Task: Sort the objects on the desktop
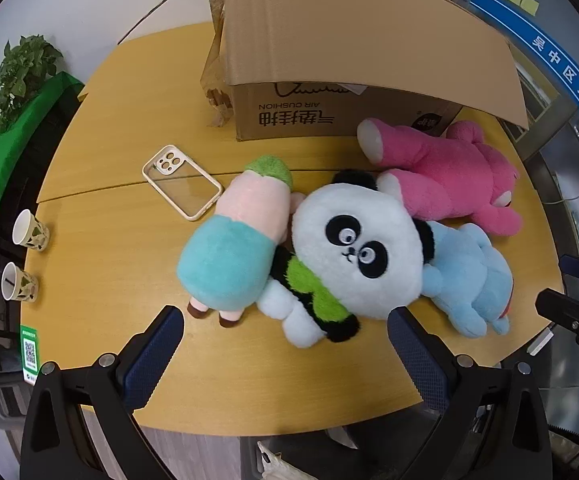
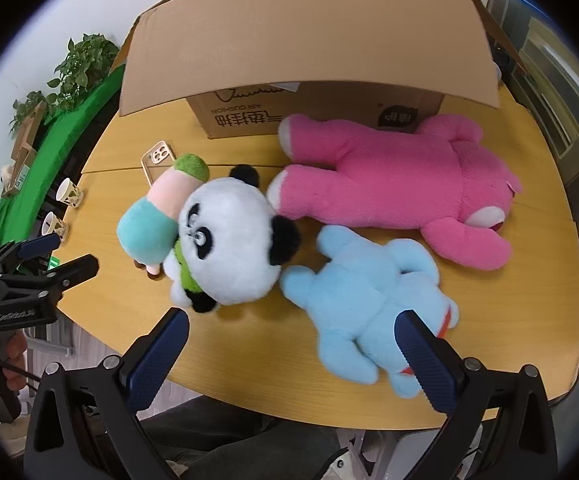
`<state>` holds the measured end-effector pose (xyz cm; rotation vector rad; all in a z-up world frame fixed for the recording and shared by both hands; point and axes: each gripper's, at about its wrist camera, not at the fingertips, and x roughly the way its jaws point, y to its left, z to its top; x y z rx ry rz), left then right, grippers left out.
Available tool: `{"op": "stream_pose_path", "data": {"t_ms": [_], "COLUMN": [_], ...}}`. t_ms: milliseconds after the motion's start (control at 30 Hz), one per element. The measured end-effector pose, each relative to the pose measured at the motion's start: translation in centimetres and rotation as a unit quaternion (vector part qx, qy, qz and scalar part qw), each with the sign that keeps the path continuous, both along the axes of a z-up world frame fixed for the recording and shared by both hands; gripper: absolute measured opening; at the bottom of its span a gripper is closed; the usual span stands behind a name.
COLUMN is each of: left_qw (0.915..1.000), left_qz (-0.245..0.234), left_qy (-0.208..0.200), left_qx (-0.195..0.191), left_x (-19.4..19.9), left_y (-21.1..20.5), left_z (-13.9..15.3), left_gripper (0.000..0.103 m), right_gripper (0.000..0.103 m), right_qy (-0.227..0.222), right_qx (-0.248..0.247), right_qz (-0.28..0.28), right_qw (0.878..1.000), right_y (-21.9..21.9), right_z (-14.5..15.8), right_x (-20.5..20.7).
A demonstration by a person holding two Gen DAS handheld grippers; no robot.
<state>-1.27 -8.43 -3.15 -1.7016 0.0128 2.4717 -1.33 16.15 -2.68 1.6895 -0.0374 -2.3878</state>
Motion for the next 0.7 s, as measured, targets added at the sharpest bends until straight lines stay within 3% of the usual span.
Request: {"op": "stream_pose_path", "data": {"t_ms": [400,700], "left_qw": [0.9993,0.9991], "left_qz": [0.001,-0.008], "left_qy": [-0.014,-0.011], "left_qx": [-0.035,-0.039], "left_x": [3.4,2.8], "left_y": [6.9,5.7], "left_z": [1.1,1.5], "left_gripper": [0.103,0.103], "right_gripper": [0.103,0.103], "right_qy": [0.003,-0.01], "right_qx": [-0.04,-0.103], "right_qz": [0.01,-0.001], "right_qw": [0.999,0.995], "right_y": [7.1,8.0], "right_z": [-1.2,-1.5], "right_x": [2.1,2.3]}}
